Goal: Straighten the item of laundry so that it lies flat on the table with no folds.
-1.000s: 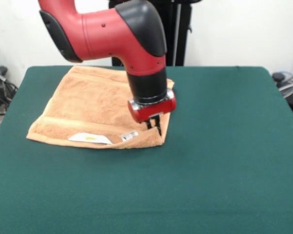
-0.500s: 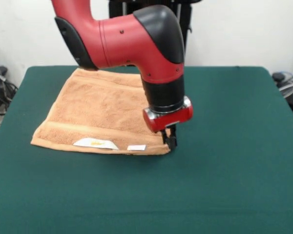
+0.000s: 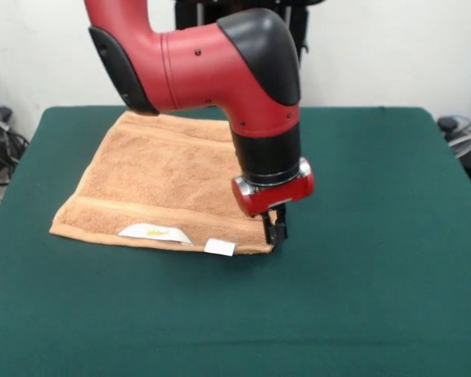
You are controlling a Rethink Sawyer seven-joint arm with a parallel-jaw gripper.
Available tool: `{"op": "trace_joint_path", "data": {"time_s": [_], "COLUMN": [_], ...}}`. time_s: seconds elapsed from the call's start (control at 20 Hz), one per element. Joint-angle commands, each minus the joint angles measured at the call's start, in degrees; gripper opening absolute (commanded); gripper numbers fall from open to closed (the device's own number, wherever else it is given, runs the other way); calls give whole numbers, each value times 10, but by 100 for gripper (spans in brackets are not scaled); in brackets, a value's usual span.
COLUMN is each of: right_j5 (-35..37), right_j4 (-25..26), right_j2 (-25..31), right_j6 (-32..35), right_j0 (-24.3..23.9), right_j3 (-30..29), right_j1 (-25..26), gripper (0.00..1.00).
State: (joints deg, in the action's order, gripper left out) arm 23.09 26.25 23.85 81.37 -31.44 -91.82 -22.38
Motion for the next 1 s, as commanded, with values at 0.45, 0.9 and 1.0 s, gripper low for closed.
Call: {"op": "trace_joint_path", "data": {"time_s": [0.45,0.9,1.0], "right_j5": [216,184,149], "right_j4": [-83,-38,-31], "right_j2": [1,-19,-18], "right_j6": [56,44,41], "right_j0": [48,78,68], "right_j3": [123,158,140], "right_j1": [-76,-18,5], "gripper": [0,0,0]}}
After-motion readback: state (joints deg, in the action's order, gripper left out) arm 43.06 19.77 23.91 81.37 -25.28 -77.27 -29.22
